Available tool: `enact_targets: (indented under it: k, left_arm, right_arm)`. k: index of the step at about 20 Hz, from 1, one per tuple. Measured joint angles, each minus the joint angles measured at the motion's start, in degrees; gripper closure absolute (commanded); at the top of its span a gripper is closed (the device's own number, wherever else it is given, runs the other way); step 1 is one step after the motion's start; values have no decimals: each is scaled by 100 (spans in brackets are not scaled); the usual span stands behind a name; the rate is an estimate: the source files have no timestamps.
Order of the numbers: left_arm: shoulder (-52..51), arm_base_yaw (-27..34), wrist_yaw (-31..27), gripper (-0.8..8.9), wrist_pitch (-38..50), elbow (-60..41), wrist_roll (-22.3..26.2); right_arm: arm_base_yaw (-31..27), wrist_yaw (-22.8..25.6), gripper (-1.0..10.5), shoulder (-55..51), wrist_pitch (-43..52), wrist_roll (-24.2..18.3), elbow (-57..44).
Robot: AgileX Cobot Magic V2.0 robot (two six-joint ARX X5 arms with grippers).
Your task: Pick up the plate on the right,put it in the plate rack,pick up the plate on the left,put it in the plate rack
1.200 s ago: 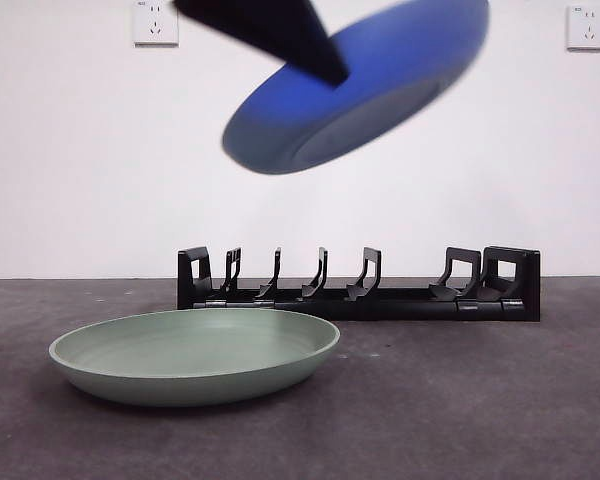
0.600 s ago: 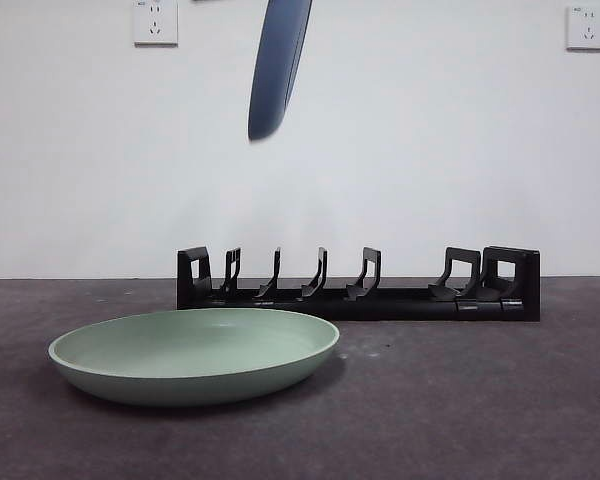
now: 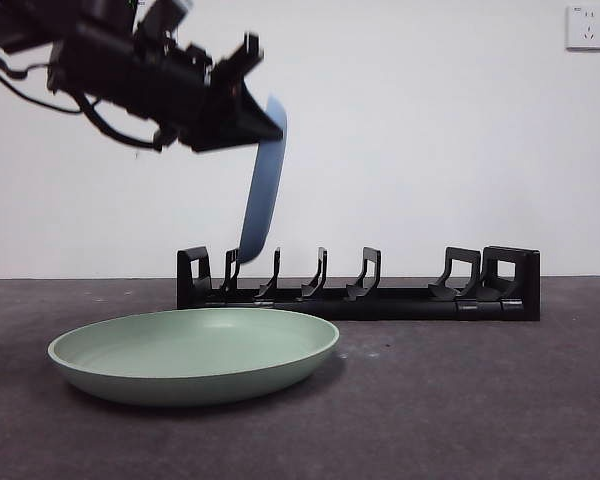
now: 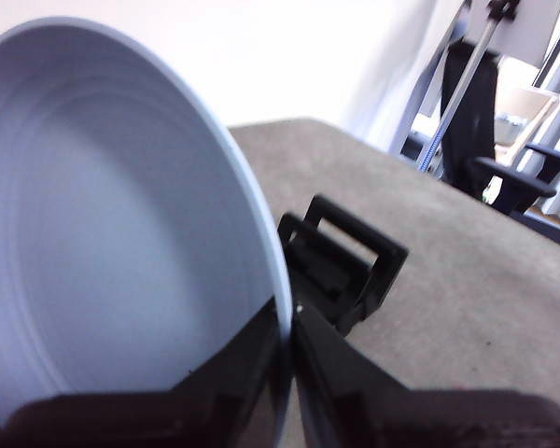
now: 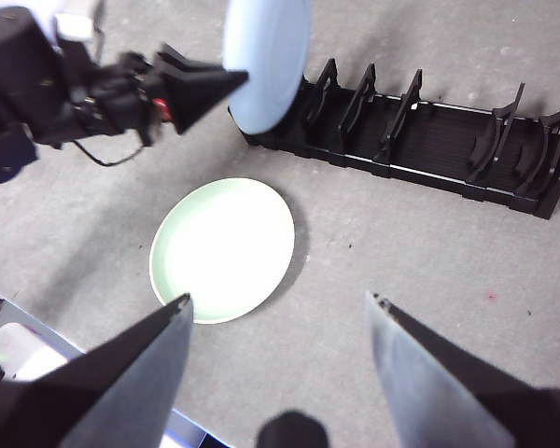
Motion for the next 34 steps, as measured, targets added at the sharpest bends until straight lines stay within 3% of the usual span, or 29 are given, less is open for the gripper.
enact_targets:
  k: [11, 13, 15, 21, 27, 34]
  left_arm:
    - [452, 26, -326, 813, -76, 15, 114]
    - [452, 26, -330, 760, -74, 15, 122]
    - [452, 26, -391, 631, -83, 15, 142]
    - [452, -4, -85, 621, -142, 131, 155]
    - [280, -120, -85, 521, -1062, 385, 157]
    - [-1478, -85, -87, 521, -2660, 387, 717]
  right_arm:
    - [0, 0, 631, 2, -120, -44, 0]
    - [0, 0, 631, 2, -122, -55, 0]
    - [0, 0, 631, 2, -122, -66, 0]
    - [2, 0, 631, 2, -127, -68, 0]
    - [0, 2, 631, 9, -151, -68, 0]
    - [0, 2, 631, 323, -127, -68, 0]
